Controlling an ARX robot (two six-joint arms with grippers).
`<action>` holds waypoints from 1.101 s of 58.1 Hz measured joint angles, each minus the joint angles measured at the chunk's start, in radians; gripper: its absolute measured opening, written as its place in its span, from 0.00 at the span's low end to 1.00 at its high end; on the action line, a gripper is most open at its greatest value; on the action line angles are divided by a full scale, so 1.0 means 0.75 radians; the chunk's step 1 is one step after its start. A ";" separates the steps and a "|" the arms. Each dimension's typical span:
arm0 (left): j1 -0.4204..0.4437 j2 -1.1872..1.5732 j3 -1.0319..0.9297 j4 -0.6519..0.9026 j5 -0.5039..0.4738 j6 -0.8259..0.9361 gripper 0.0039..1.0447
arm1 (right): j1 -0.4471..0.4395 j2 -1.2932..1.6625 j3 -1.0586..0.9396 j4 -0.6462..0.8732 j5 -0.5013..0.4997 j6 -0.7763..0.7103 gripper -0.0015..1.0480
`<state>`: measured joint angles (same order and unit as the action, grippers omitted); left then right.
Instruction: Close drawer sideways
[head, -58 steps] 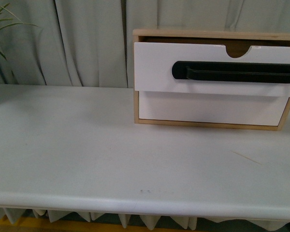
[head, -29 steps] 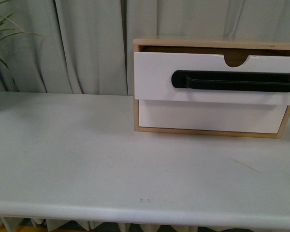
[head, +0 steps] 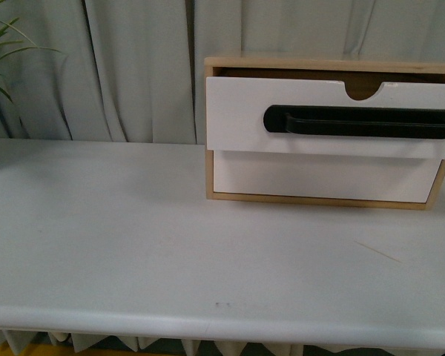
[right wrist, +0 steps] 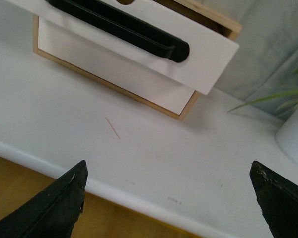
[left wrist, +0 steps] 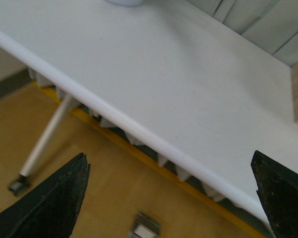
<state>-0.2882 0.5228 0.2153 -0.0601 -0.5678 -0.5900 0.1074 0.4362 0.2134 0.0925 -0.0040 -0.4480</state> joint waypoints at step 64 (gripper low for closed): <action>-0.417 1.429 1.034 0.449 0.250 -0.898 0.95 | -0.099 1.142 0.401 0.698 -0.140 -0.824 0.91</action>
<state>-0.6006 1.5948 0.9905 0.2764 -0.3805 -1.2633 0.0334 1.2926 0.5144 0.6163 -0.1093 -1.0660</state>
